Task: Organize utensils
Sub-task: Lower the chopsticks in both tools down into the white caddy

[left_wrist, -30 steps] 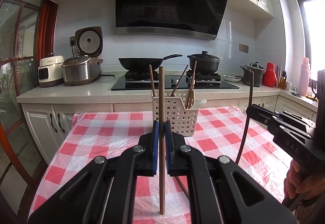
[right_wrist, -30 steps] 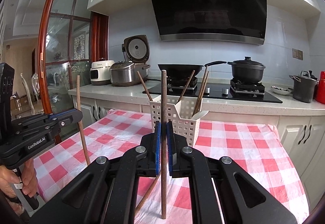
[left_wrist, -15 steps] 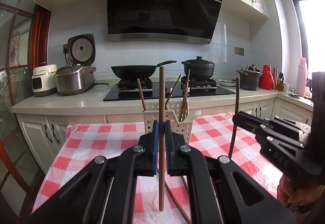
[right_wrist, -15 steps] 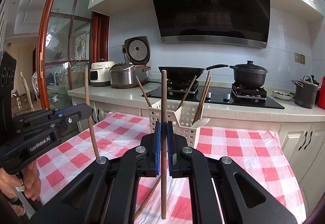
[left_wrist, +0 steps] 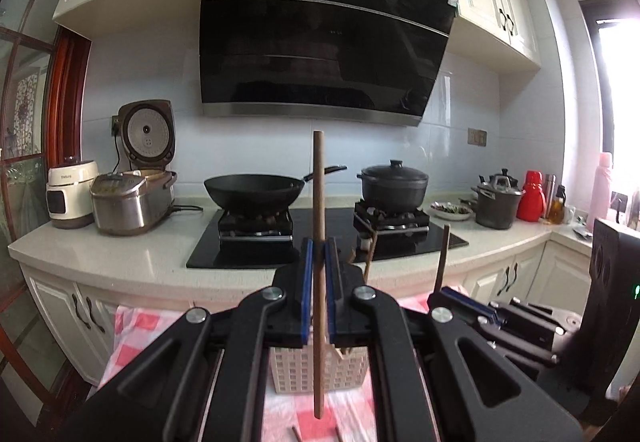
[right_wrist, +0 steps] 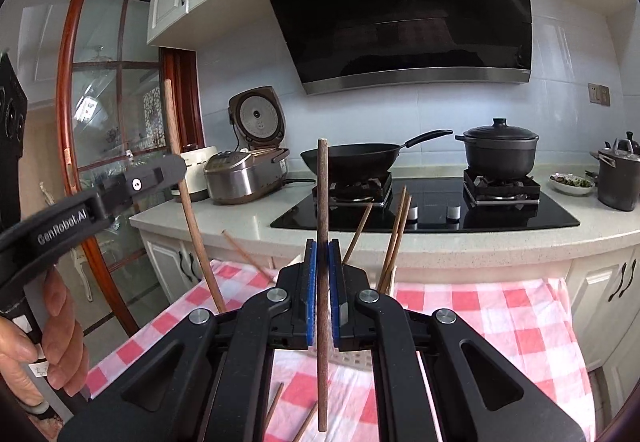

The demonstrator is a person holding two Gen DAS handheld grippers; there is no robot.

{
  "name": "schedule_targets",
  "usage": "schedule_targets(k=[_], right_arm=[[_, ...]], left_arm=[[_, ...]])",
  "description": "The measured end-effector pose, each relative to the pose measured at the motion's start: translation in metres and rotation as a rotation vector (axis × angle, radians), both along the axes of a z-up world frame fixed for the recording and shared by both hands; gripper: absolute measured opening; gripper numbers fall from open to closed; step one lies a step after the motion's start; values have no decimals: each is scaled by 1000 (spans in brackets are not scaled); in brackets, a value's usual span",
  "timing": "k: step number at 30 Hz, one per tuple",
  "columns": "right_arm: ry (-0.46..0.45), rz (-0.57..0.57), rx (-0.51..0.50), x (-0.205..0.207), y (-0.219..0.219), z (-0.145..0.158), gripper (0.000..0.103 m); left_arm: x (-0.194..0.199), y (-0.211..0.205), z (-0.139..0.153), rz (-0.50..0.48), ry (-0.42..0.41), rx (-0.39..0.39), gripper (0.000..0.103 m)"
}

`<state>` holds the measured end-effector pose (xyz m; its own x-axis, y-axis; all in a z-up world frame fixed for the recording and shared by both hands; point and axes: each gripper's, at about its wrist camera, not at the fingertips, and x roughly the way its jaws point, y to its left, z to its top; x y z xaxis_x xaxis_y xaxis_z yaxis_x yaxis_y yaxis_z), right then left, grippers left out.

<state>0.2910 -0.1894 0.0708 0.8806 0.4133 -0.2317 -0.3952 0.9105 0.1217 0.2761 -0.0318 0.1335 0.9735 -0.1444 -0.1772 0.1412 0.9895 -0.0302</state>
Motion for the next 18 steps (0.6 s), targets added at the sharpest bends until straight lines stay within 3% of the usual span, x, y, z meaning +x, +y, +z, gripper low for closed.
schedule_targets(k=[8,18], right_arm=[[-48,-23,32,46,-2,30,6],[-73,-35,78,103,1,33,6]], left_arm=[[50,-2,38,71,-39,-13,6],[121,16,18,133,-1,-45,6]])
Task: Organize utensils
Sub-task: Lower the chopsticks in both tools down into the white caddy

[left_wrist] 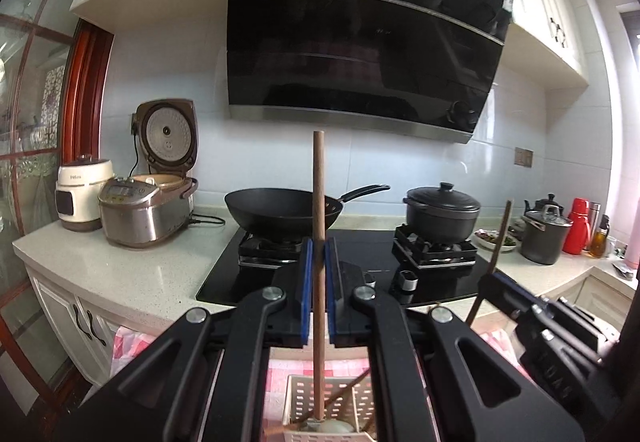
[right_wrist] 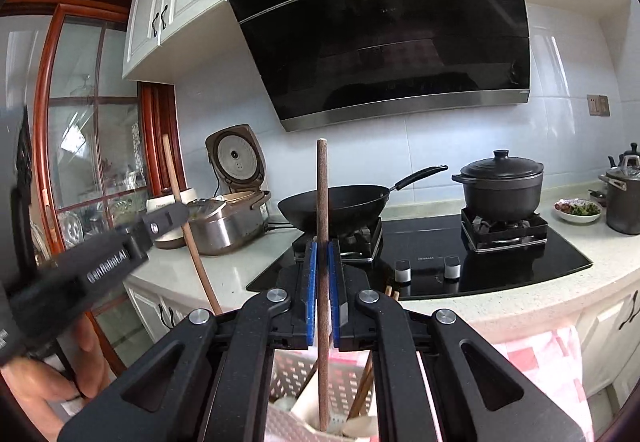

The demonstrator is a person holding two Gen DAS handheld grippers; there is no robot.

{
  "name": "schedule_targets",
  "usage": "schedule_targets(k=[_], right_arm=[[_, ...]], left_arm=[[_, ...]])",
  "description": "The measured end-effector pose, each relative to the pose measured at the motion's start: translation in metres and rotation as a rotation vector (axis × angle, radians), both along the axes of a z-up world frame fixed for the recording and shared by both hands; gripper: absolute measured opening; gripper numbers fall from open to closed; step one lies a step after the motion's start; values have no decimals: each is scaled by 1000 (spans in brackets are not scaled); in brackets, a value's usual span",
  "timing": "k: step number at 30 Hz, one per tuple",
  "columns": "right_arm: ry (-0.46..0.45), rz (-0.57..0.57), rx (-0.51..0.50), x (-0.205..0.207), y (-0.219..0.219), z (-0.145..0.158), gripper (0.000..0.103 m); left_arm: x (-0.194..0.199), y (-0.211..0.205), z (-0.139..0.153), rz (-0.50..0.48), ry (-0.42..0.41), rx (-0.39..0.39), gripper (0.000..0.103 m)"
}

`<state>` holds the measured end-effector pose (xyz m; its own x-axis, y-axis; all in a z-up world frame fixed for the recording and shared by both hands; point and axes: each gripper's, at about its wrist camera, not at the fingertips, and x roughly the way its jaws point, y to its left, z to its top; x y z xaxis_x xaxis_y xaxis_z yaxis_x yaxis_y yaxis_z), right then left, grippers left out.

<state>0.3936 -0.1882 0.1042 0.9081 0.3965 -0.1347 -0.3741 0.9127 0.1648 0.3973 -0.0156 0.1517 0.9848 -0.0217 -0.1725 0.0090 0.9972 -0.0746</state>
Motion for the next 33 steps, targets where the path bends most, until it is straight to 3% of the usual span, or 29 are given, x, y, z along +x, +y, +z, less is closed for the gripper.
schedule_targets(k=[8,15,25,28,30,33], right_arm=[[25,17,37,34,-2,-32,6],[50,23,28,40,-2,-63,6],[89,28,6,47,4,-85,6],[84,30,12,47,2,-83,6],[84,32,10,48,2,-83,6],[93,35,11,49,2,-86,6]], left_arm=[[40,6,-46,29,39,23,6],[62,7,-90,39,98,30,6],[59,3,-94,91,42,61,6],[60,6,-85,62,50,43,6],[57,2,-85,64,39,77,6],[55,-1,-95,60,50,80,6]])
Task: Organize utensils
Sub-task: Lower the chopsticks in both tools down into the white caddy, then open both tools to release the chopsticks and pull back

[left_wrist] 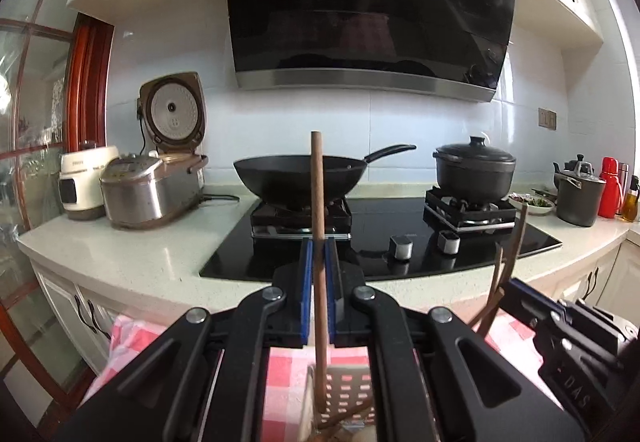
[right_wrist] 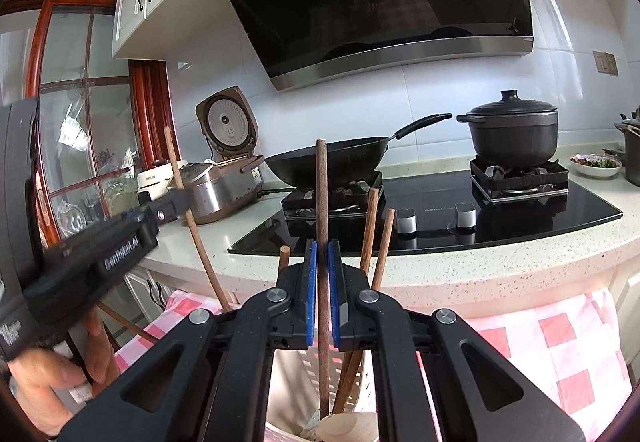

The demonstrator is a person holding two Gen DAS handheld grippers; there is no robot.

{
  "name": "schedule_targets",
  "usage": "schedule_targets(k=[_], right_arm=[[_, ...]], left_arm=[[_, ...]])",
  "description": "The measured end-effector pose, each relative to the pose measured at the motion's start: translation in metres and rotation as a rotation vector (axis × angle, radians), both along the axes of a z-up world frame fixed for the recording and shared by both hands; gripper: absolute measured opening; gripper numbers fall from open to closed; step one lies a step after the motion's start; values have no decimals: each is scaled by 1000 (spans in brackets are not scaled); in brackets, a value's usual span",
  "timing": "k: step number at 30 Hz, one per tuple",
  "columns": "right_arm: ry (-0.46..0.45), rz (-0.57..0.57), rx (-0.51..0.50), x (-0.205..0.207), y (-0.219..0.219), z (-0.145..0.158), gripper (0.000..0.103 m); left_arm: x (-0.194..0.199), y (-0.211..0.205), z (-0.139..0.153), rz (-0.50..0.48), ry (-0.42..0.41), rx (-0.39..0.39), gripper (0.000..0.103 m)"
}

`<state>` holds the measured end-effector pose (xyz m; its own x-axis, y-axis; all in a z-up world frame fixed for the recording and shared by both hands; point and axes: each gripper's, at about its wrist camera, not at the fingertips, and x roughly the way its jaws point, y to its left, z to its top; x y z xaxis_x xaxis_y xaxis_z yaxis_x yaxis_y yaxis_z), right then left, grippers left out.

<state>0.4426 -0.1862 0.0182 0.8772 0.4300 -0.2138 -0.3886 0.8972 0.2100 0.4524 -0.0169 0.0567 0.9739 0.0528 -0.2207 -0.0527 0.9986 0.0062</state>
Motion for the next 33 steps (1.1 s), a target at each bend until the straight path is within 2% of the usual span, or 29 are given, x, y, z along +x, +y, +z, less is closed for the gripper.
schedule_targets(k=[2,4,9,17,25,30,32,33], right_arm=[[9,3,-2,0,0,-3,6],[20,11,-7,0,1,-6,6],[42,19,-2,3,0,-5,8],[16,13,10,-9,-5,13,10],[-16,10,-3,-43,-7,27,10],[-13,33,-2,-79,-13,21,12],[3,46,-20,-95,-12,14,12],[15,51,-26,-104,-12,10,12]], left_arm=[[-4,-4,-4,18,-17,25,6],[-4,-7,-5,-11,1,13,6],[-8,-12,-3,-8,2,14,8],[-28,-10,8,-4,-16,-6,8],[-59,3,10,-1,-23,-33,8],[-97,16,1,-20,-25,-45,17],[-112,22,-6,-30,-18,-50,31],[-121,25,-10,-38,-10,-55,35]])
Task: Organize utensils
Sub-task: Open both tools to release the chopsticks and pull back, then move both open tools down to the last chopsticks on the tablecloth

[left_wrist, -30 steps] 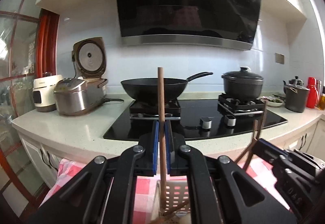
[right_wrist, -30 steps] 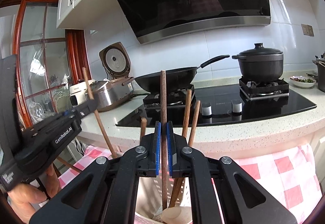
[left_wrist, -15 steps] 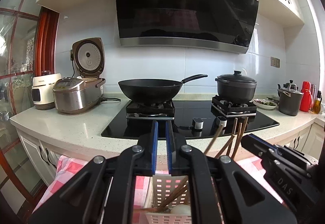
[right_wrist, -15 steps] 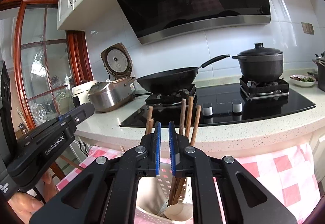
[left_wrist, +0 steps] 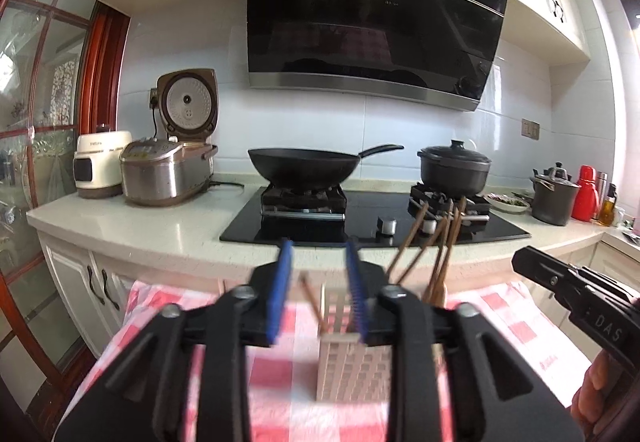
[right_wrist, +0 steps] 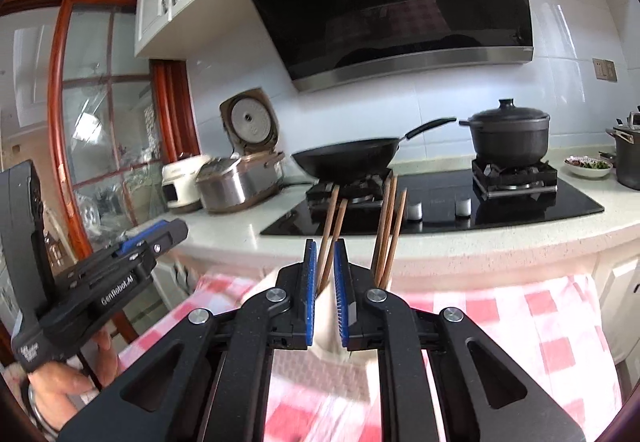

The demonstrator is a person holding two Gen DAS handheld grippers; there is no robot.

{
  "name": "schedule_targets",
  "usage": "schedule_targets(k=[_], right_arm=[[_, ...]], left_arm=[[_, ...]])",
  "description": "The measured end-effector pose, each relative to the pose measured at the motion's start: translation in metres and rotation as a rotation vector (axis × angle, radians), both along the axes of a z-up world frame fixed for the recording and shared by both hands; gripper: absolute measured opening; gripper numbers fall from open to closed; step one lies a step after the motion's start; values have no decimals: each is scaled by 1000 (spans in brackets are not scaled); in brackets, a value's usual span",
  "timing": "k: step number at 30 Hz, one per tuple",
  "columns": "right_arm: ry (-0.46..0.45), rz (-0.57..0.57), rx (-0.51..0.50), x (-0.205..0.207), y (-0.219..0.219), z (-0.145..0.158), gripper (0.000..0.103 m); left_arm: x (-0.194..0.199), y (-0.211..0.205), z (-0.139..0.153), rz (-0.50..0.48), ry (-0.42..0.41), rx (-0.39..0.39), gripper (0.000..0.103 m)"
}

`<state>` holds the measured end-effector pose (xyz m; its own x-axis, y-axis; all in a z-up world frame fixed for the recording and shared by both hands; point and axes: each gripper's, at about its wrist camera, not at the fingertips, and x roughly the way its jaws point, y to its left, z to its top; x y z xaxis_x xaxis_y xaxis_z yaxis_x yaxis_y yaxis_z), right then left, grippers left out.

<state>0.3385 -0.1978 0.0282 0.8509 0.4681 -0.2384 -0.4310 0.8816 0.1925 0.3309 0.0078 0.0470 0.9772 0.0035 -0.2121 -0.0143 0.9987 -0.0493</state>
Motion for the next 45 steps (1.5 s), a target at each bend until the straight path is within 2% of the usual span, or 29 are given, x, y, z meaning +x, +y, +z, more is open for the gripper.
schedule_targets(k=[2,3,5,6,8,11,14,16,20,24,26,31,38,45], right_arm=[[16,9,-11,-15,2,-9,15],[27,11,-19,-22,3,-14,18],[52,14,-22,-38,5,-26,38],[60,19,-14,-45,5,-32,41],[78,25,-13,-60,7,-44,42],[112,14,-38,-80,14,-64,42],[188,10,-37,-91,17,-88,42],[241,3,-45,-92,21,-104,42],[360,-16,-122,-83,34,-134,42],[447,-17,-147,-72,45,-149,42],[464,-9,-149,-71,50,-151,42],[495,0,-184,-67,65,-158,41],[537,-54,-241,-52,81,-163,35],[544,-116,-326,-44,97,-167,31]], left_arm=[[-16,6,-8,-14,21,-13,47],[-27,9,-14,-18,35,-19,50],[-43,14,-25,-18,54,-26,56],[-54,18,-33,-19,69,-32,57],[-70,23,-46,-8,91,-38,64],[-98,33,-71,21,125,-33,68],[-116,41,-90,53,157,-17,79],[-126,50,-105,68,195,-34,82],[-133,63,-132,82,281,-95,85],[-133,68,-147,102,311,-104,87],[-133,68,-151,108,321,-92,90],[-137,65,-148,112,288,-69,91],[-145,58,-140,108,264,-17,91],[-147,64,-141,104,270,-29,91]])
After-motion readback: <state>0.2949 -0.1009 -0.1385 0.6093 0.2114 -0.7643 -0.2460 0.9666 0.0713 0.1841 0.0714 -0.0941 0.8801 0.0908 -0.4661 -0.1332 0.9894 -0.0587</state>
